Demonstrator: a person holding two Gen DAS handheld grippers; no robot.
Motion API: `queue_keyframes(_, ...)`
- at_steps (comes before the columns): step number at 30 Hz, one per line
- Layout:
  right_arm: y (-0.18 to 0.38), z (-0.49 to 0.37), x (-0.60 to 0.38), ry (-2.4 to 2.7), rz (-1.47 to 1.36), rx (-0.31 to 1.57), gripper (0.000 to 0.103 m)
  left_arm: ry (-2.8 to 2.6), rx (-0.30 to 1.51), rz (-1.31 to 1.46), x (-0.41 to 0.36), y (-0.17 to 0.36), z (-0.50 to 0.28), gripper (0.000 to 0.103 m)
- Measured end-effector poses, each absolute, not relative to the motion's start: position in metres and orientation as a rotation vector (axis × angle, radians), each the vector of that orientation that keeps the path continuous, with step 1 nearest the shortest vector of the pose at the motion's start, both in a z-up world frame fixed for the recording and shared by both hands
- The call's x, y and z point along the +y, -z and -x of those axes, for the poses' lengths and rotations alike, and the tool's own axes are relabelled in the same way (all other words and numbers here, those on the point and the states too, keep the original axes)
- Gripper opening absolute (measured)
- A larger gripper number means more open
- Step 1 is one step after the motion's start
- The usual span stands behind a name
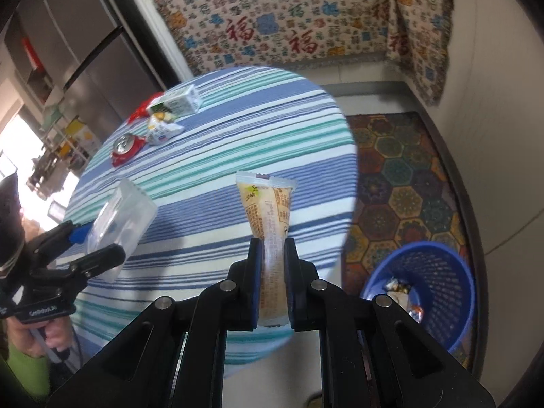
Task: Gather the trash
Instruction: 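Carry plastic box and bread roll over the blue wastebasket, then open left tool dropping plastic box while right tool releases bread roll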
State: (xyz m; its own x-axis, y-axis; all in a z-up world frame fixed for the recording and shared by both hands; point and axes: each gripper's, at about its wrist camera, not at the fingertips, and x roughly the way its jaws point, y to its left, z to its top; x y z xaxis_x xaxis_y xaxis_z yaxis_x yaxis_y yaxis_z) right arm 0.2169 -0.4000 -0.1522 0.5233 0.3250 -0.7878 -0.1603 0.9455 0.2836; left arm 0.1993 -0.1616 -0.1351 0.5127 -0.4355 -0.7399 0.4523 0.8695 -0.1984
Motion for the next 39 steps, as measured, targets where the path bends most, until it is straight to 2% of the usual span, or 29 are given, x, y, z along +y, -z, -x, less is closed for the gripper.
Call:
queue_keyframes(10, 0.176, -0.199, -0.524, -0.044, -0.311, 0.987, 0.011, 0.730, 0.888, -0.073, -0.303, 0.130, -0.181, 0.061)
queue_keyframes(18, 0.211, -0.186, -0.578, 0.041, -0.364, 0.995, 0.011, 0.771, 0.940, -0.109, -0.380, 0.171, -0.187, 0.061)
queue_keyframes(30, 0.241, -0.178, -0.630, 0.069, -0.464, 1.058, 0.012, 0.766, 1.026, -0.146, -0.439, 0.248, -0.207, 0.061)
queue_keyframes(39, 0.247, -0.184, -0.640, 0.068, -0.491, 1.062, 0.014, 0.767, 1.066, -0.167, -0.456, 0.271, -0.214, 0.061)
